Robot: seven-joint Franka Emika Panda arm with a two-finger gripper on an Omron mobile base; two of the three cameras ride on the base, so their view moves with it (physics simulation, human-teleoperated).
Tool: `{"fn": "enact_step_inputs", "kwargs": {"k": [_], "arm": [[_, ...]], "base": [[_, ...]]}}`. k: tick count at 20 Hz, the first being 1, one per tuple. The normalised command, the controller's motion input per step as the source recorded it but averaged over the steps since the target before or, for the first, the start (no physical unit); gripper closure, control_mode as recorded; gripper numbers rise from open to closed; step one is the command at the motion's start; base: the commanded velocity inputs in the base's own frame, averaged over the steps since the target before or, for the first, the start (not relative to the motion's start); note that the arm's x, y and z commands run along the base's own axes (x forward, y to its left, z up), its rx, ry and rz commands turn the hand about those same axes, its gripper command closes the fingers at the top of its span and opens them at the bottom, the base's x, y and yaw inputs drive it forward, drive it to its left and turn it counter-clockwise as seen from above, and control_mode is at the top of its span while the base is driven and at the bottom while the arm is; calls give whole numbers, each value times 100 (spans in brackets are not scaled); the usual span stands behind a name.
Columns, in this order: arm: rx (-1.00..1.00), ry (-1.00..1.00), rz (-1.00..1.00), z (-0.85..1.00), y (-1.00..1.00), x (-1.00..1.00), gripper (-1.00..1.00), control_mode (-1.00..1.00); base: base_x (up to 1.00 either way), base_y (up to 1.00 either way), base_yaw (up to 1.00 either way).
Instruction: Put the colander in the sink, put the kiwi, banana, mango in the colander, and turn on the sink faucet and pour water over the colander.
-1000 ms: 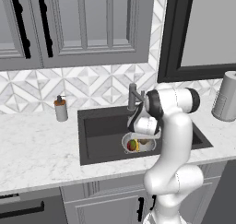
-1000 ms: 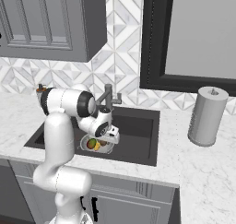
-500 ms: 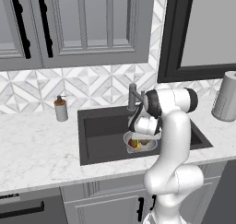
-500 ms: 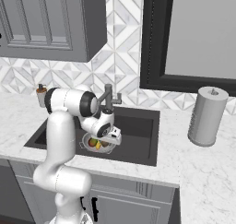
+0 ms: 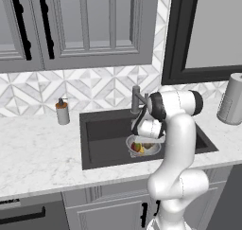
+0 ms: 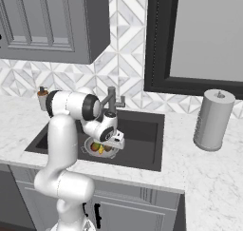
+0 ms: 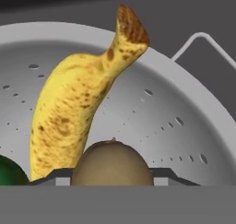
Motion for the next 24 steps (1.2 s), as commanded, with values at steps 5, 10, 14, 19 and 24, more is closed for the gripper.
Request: {"fn": "enact_step_inputs", "kwargs": {"k": [5,10,14,19,24], "arm": [[0,0,0,6,-3,-2,-100,-100],[0,0,0,53,-28,0,-100,-100],[1,0,0,70,-30,0,-100,-100],[3,-7,4,57,-52,-3,-100,-100],[6,-14,3,67,-54,0,-100,-100]], "base": [[0,0,0],[0,0,0],[0,0,0],[0,0,0],[0,0,0]]}}
